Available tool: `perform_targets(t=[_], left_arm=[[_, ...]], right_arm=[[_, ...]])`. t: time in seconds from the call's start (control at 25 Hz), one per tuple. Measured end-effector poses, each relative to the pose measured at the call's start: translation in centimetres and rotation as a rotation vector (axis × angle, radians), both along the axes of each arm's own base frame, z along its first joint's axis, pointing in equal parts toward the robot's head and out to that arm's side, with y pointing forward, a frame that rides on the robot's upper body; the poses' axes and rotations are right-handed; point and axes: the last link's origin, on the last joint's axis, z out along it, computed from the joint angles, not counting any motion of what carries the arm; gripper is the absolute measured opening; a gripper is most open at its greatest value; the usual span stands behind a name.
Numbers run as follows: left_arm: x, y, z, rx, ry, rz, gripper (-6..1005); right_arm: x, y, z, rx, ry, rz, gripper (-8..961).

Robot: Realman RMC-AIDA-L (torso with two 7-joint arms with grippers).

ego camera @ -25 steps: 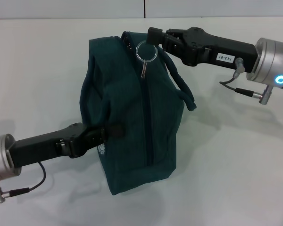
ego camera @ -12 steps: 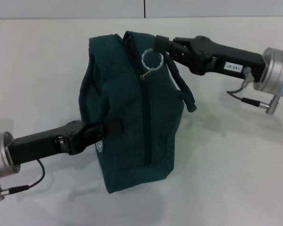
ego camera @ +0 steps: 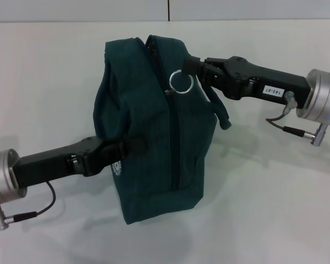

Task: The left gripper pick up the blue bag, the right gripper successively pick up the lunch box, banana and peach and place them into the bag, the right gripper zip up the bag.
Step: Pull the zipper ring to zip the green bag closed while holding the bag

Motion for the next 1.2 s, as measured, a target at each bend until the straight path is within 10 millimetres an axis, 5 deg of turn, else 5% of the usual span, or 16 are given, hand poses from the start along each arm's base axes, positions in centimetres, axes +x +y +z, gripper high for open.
perform_targets(t=[1.2], left_arm=[[0.2,0.3,0.0,0.002,0.002,-0.003,62]], right_arm=[[0.7,0.0,-1.5,-0.063,-0.059,-0.066,15]])
